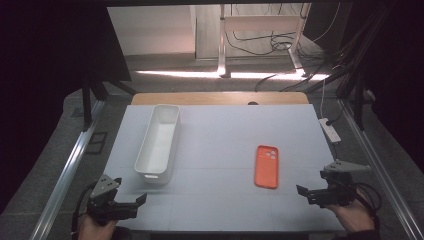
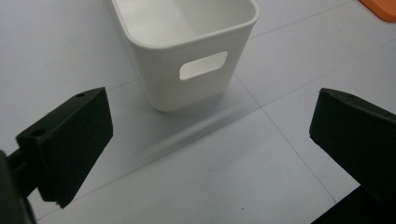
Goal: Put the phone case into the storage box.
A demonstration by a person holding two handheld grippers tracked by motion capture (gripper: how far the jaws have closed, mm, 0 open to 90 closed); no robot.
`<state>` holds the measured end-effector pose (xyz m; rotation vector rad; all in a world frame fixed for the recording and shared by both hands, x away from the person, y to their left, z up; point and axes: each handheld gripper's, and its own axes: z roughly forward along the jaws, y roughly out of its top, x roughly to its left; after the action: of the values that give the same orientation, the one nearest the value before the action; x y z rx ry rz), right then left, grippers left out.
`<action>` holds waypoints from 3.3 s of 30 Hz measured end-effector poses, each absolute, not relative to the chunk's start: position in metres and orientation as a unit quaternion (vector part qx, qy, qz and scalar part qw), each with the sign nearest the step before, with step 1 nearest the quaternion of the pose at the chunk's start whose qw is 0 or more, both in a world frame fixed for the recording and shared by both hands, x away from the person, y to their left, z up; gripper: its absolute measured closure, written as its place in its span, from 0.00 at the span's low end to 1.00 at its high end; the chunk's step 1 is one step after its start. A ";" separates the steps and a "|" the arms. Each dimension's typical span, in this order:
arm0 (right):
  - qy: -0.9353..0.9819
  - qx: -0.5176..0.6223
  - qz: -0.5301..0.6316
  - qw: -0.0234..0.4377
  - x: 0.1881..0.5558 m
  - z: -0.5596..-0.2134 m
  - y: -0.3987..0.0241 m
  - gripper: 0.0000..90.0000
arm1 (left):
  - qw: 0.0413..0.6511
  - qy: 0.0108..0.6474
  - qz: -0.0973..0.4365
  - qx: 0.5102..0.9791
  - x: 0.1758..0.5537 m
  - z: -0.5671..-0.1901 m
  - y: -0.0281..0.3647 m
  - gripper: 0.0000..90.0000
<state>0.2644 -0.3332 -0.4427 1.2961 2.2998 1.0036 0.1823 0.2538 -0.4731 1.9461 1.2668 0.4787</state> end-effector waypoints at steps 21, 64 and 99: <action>0.810 0.450 0.349 0.138 0.284 -0.446 -0.315 0.00 | 0.380 0.492 0.187 0.761 0.182 -0.473 0.254 0.01; 0.832 0.434 0.321 0.126 0.334 -0.452 -0.258 0.00 | 0.383 0.491 0.185 0.760 0.182 -0.473 0.255 0.01; 0.867 0.400 0.280 0.100 0.350 -0.466 -0.253 0.99 | 0.381 0.489 0.183 0.763 0.184 -0.473 0.254 0.02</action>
<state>0.3503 -0.2527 -0.4662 1.1835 2.5613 0.8286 0.1835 0.2540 -0.4733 1.9467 1.2480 0.4670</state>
